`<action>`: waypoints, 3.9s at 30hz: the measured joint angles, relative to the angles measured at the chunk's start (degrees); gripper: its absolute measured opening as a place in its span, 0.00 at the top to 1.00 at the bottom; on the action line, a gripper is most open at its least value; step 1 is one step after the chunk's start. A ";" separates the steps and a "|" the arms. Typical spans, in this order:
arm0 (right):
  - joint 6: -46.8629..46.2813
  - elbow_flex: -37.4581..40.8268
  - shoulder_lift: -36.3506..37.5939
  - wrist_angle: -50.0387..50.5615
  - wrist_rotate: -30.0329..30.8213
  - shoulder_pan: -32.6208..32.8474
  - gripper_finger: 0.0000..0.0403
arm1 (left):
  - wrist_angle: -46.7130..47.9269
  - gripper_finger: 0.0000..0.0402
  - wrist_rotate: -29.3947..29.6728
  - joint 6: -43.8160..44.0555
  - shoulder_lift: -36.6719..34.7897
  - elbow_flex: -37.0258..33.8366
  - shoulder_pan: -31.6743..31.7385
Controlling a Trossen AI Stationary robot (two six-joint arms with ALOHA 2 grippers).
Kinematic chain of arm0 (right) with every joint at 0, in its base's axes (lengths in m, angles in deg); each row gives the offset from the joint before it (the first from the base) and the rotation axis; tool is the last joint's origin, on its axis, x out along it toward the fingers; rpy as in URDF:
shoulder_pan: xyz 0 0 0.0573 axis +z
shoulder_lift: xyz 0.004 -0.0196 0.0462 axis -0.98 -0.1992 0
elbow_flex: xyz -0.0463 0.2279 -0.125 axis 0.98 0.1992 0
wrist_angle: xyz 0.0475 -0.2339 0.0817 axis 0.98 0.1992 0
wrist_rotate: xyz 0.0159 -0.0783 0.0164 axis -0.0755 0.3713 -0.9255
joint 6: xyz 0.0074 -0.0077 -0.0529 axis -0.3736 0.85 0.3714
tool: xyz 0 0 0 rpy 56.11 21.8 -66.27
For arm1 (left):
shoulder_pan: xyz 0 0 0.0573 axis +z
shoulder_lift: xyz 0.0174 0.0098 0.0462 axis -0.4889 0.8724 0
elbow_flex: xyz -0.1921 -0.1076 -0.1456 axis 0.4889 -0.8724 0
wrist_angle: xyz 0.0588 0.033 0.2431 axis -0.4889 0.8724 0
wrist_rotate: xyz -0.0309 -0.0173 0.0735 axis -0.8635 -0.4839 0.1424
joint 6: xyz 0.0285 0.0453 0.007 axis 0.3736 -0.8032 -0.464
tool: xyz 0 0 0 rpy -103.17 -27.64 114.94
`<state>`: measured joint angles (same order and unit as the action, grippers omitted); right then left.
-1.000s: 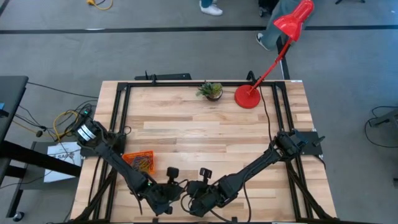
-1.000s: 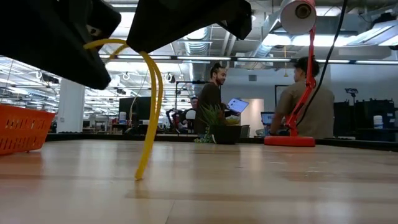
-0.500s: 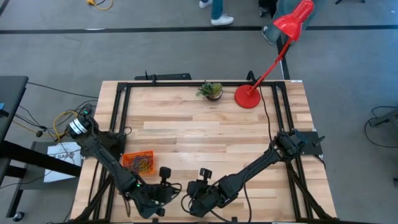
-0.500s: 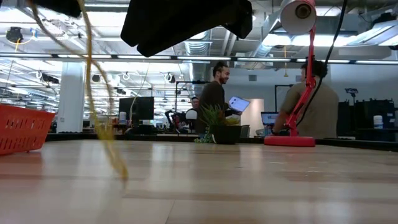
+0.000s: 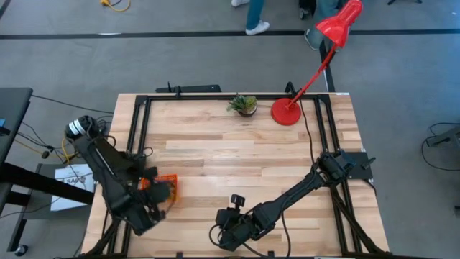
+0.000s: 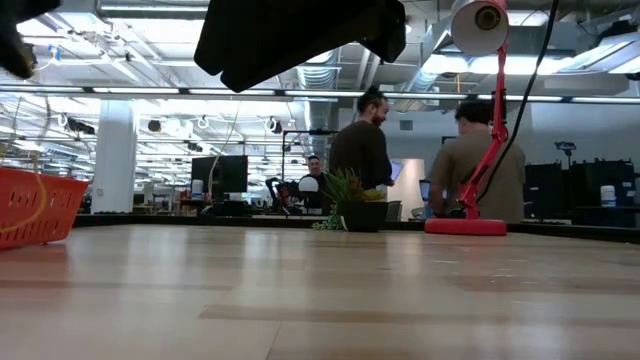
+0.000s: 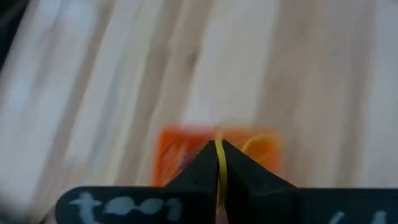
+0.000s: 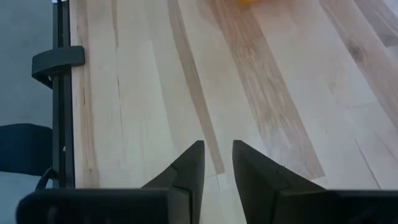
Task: Pick and place rubber bands into bin
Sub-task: Put the yellow rubber band into the orange basket
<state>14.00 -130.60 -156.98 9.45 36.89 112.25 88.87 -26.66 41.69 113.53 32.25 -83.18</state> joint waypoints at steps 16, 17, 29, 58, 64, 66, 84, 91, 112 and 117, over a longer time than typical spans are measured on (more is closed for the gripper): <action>-0.01 0.00 0.00 0.02 0.02 -0.09 0.81 | 17.37 1.00 -17.66 16.77 -0.31 0.00 -3.53; -0.01 0.00 0.00 0.02 0.02 -0.09 0.81 | 17.50 0.99 -17.63 16.73 -0.31 0.00 -3.51; -0.01 0.00 0.00 0.02 0.02 -0.09 0.81 | 17.31 0.78 -15.33 15.86 -0.31 -0.65 -3.49; -0.01 0.00 0.00 -0.04 0.02 -0.61 0.81 | -18.25 0.77 -0.21 -6.79 -0.26 -9.90 -2.52; -0.01 0.00 0.00 -0.04 0.02 -0.61 0.81 | -23.05 0.77 -0.43 -5.07 -0.28 -12.35 -2.35; -0.01 0.00 0.00 -0.04 0.02 -0.61 0.81 | -27.07 0.77 -1.02 -5.96 -0.28 -14.58 -2.35; -0.01 0.00 0.00 -0.04 0.02 -0.70 0.81 | -28.79 0.77 -2.22 -5.83 -0.26 -17.49 -2.31; -0.01 0.00 0.00 -0.04 0.02 -0.70 0.81 | -28.68 0.77 -2.37 -6.66 -0.26 -17.49 -2.31; 0.00 0.00 0.00 -0.04 0.02 -0.70 0.81 | -28.29 0.98 -1.91 -8.64 -0.26 -17.45 -2.29; -0.01 0.00 0.00 -0.04 0.02 -0.70 0.81 | -28.55 0.99 -1.93 -8.64 -0.26 -17.08 -2.29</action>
<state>13.99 -130.60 -156.98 9.41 36.91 111.55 60.32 -28.59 33.05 113.27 15.17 -85.47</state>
